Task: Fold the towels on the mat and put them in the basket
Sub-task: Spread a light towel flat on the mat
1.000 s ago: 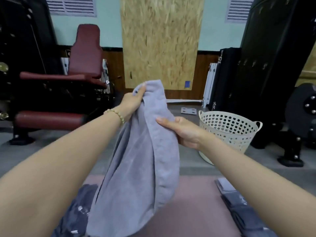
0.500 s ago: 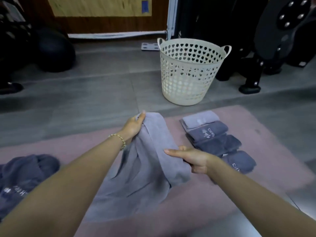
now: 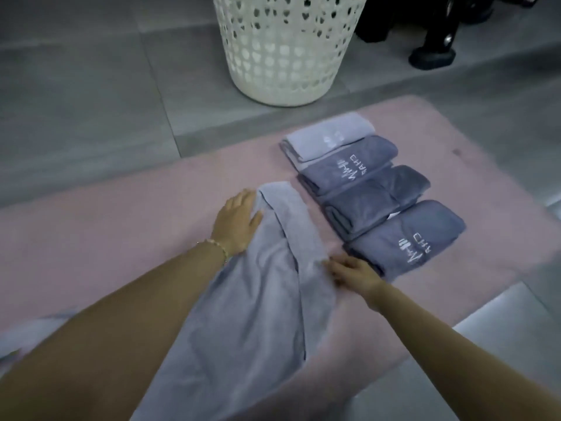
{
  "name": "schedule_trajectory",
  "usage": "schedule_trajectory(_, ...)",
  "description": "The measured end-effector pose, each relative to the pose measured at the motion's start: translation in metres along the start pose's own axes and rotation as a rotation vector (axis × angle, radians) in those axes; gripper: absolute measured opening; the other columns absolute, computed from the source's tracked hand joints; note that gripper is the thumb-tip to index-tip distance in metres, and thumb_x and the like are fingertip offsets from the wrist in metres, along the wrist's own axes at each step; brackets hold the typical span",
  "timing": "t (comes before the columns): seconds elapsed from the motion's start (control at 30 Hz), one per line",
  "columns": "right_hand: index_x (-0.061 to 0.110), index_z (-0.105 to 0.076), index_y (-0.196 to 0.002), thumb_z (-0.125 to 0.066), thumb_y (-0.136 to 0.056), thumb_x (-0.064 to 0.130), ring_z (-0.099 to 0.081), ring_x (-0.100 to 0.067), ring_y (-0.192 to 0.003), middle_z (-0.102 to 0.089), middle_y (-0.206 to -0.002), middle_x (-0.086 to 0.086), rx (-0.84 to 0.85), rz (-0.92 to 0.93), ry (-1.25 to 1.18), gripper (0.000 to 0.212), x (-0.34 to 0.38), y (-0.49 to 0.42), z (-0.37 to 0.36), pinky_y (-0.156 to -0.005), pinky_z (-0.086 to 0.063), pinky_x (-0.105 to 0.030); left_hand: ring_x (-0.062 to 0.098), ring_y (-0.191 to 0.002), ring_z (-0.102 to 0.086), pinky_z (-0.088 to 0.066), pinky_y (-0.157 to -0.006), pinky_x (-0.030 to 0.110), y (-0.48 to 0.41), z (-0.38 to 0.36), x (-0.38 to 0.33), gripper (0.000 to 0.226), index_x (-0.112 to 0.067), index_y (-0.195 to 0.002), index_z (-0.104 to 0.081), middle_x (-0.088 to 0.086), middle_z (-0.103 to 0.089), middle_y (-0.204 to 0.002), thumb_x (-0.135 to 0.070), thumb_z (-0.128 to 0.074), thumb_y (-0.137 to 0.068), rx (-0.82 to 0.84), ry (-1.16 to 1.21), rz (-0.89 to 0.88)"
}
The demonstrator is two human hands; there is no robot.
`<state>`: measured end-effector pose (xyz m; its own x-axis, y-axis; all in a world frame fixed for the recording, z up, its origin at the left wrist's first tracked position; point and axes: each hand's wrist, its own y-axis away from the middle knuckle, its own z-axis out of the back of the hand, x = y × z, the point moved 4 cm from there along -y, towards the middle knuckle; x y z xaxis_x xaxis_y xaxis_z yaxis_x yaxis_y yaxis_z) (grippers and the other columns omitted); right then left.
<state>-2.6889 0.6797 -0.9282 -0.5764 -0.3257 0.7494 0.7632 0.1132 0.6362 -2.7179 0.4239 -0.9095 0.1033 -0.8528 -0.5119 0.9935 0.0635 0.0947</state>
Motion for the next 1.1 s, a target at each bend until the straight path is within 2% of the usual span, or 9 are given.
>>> schedule_trajectory(0.1,0.010,-0.062,-0.092,-0.074,-0.080,0.015,-0.053,-0.018,-0.077,-0.060,-0.082,-0.006,-0.035,-0.021,0.012,0.018,-0.024,0.003,0.007,-0.069,-0.048,-0.023,0.023,-0.140,-0.025,-0.013,-0.115,0.031,0.010,-0.049,-0.009,0.061,-0.014,-0.148,-0.024,0.007,-0.025,-0.155,-0.046,-0.024,-0.097,0.146,-0.171,-0.170)
schedule_trajectory(0.17,0.010,-0.064,-0.092,-0.076,-0.079,0.020,-0.058,-0.016,-0.075,-0.064,-0.083,-0.001,0.109,-0.083,0.139,0.020,-0.031,0.012,0.000,-0.066,-0.051,-0.020,0.022,-0.144,-0.017,-0.013,-0.117,0.036,0.012,-0.074,-0.007,0.057,-0.021,-0.150,-0.016,0.003,-0.017,-0.157,-0.045,-0.026,-0.100,0.256,-0.204,-0.145)
schedule_trajectory(0.23,0.014,-0.067,-0.105,-0.076,-0.078,0.026,-0.065,-0.011,-0.089,-0.070,-0.100,0.005,0.294,-0.141,0.226,0.031,-0.037,0.024,-0.013,-0.074,-0.053,-0.018,0.024,-0.146,-0.007,-0.010,-0.118,0.042,0.013,-0.088,-0.005,0.061,-0.029,-0.150,-0.008,0.002,-0.008,-0.159,-0.055,-0.019,-0.096,0.331,-0.209,-0.091)
schedule_trajectory(0.33,0.011,-0.062,-0.120,-0.067,-0.086,0.022,-0.064,-0.017,-0.107,-0.068,-0.117,-0.002,0.320,-0.133,-0.128,0.036,-0.042,0.031,-0.025,-0.093,-0.051,-0.028,0.027,-0.145,-0.003,-0.008,-0.118,0.044,0.010,-0.092,-0.004,0.056,-0.037,-0.149,-0.007,0.002,-0.005,-0.159,-0.054,-0.020,-0.097,0.377,-0.247,-0.066)
schedule_trajectory(0.43,0.008,-0.057,-0.123,-0.060,-0.089,0.017,-0.063,-0.022,-0.110,-0.066,-0.120,-0.007,0.281,-0.187,-0.437,0.035,-0.042,0.036,-0.026,-0.093,-0.051,-0.030,0.025,-0.146,-0.002,-0.006,-0.118,0.043,0.004,-0.094,0.001,0.053,-0.039,-0.149,-0.009,0.002,-0.004,-0.160,-0.052,-0.019,-0.098,0.420,-0.248,-0.083)
schedule_trajectory(0.6,0.019,-0.064,-0.116,-0.077,-0.072,0.040,-0.065,-0.011,-0.105,-0.071,-0.111,0.006,0.410,-0.208,0.109,0.051,-0.050,0.050,-0.009,-0.098,-0.048,-0.029,0.021,-0.147,-0.003,-0.003,-0.119,0.037,-0.002,-0.090,0.006,0.051,-0.034,-0.149,-0.016,0.003,-0.007,-0.159,-0.048,-0.017,-0.100,0.477,-0.156,-0.076)
schedule_trajectory(0.8,0.005,-0.070,-0.089,-0.078,-0.074,0.031,-0.068,-0.013,-0.071,-0.073,-0.080,-0.003,0.061,-0.108,-0.039,0.031,-0.073,0.052,0.028,-0.064,-0.055,-0.020,0.017,-0.147,-0.003,-0.004,-0.119,0.033,0.012,-0.081,0.000,0.052,-0.031,-0.149,-0.020,-0.001,-0.006,-0.159,-0.047,-0.022,-0.100,0.398,-0.076,-0.059)
schedule_trajectory(0.97,0.010,-0.060,-0.085,-0.083,-0.070,0.028,-0.057,-0.016,-0.071,-0.061,-0.075,-0.002,-0.087,-0.052,0.188,0.032,-0.096,0.043,0.035,-0.069,-0.051,-0.027,0.017,-0.146,-0.008,-0.006,-0.119,0.034,0.037,-0.081,-0.004,0.054,-0.022,-0.149,-0.023,-0.001,-0.012,-0.159,-0.045,-0.026,-0.100,0.284,-0.062,-0.070)
schedule_trajectory(1.1,0.015,-0.058,-0.099,-0.082,-0.071,0.029,-0.050,-0.014,-0.077,-0.056,-0.092,0.000,-0.298,0.173,0.373,0.039,-0.076,0.044,0.031,-0.071,-0.042,-0.018,0.022,-0.140,-0.028,-0.019,-0.117,0.035,0.063,-0.066,0.003,0.050,-0.016,-0.144,-0.034,0.004,-0.032,-0.151,-0.037,-0.037,-0.099,0.211,-0.002,-0.089)
